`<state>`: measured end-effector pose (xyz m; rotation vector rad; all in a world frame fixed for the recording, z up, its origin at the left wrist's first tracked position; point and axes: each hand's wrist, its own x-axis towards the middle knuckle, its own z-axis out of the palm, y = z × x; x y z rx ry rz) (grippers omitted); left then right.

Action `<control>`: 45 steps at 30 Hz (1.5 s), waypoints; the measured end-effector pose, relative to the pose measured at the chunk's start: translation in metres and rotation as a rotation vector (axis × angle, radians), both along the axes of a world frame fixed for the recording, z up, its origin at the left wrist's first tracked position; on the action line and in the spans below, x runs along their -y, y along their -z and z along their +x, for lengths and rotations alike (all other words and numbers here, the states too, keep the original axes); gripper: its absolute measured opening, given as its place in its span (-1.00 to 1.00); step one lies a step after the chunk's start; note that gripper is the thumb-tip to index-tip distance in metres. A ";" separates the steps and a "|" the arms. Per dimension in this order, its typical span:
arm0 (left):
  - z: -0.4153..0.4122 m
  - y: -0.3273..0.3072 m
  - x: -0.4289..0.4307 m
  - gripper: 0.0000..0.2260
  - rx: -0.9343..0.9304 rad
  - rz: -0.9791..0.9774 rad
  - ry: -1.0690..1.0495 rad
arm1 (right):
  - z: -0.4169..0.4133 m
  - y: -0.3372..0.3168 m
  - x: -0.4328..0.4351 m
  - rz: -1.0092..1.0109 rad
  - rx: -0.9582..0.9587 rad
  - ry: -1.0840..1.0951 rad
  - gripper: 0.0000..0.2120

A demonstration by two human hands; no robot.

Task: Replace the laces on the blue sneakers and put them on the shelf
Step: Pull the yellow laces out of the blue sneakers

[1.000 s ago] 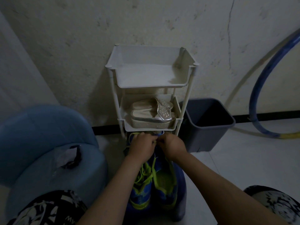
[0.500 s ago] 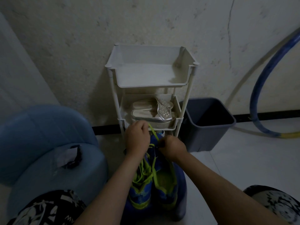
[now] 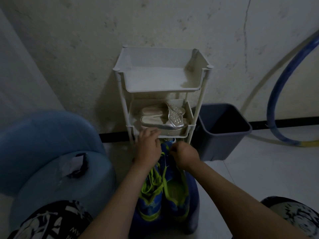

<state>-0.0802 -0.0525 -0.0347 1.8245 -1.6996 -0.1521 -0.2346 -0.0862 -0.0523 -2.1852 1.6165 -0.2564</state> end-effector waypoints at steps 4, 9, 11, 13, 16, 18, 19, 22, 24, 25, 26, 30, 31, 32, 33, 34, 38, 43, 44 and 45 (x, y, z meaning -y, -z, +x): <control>-0.004 0.012 -0.001 -0.72 0.156 0.202 0.164 | 0.000 -0.002 -0.001 -0.005 0.041 -0.001 -0.85; -0.004 0.011 -0.003 -0.80 0.203 0.221 0.115 | -0.001 -0.002 -0.002 0.006 0.067 -0.003 -0.84; -0.007 0.011 -0.004 -0.83 0.208 0.212 0.121 | 0.000 -0.002 -0.002 0.002 0.078 -0.012 -0.85; -0.007 0.011 -0.004 -0.85 0.197 0.185 0.101 | 0.000 -0.001 -0.003 0.000 0.083 -0.013 -0.87; -0.007 0.011 -0.004 -0.86 0.136 0.140 0.056 | 0.001 0.001 -0.003 0.017 0.029 -0.028 -0.87; -0.009 0.009 -0.006 -0.85 0.117 0.099 0.058 | 0.000 0.002 -0.003 0.031 0.004 -0.029 -0.87; -0.010 0.008 -0.007 -0.85 0.103 0.075 0.051 | 0.000 0.003 -0.003 0.032 0.005 -0.022 -0.87; -0.011 0.006 -0.007 -0.84 0.036 0.034 -0.006 | -0.002 0.004 -0.002 0.052 0.019 0.004 -0.87; -0.010 0.010 -0.007 -0.83 -0.001 0.031 -0.025 | -0.002 0.004 -0.001 0.073 0.026 0.012 -0.86; -0.009 0.012 -0.007 -0.83 -0.015 0.036 -0.031 | -0.001 0.004 -0.002 0.077 0.022 0.012 -0.85; -0.008 0.013 -0.006 -0.82 -0.015 0.050 -0.040 | -0.001 0.004 -0.002 0.075 0.020 0.011 -0.85; 0.000 0.011 -0.004 -0.84 0.131 0.176 -0.118 | -0.003 0.006 0.000 0.102 0.056 0.052 -0.86; 0.003 0.010 -0.005 -0.85 0.154 0.209 -0.149 | -0.003 0.007 0.001 0.114 0.069 0.065 -0.87; 0.007 0.010 -0.005 -0.86 0.167 0.241 -0.186 | -0.004 0.008 0.001 0.121 0.076 0.075 -0.88; 0.011 0.009 -0.006 -0.87 0.169 0.268 -0.229 | -0.004 0.007 0.002 0.119 0.077 0.076 -0.88; 0.016 0.008 -0.005 -0.89 0.163 0.293 -0.275 | -0.004 0.007 0.002 0.111 0.071 0.074 -0.86; 0.027 -0.001 -0.004 -0.89 0.178 0.337 -0.412 | -0.005 0.006 0.002 0.116 0.046 0.066 -0.84; 0.024 0.006 -0.006 -0.61 0.302 0.268 -0.264 | -0.001 0.002 -0.001 0.060 0.012 -0.033 -0.79; 0.021 0.008 -0.005 -0.57 0.296 0.239 -0.150 | 0.000 0.001 -0.002 0.049 0.006 -0.049 -0.79; 0.017 0.009 -0.005 -0.57 0.288 0.234 -0.033 | 0.001 0.000 -0.002 0.040 0.000 -0.061 -0.79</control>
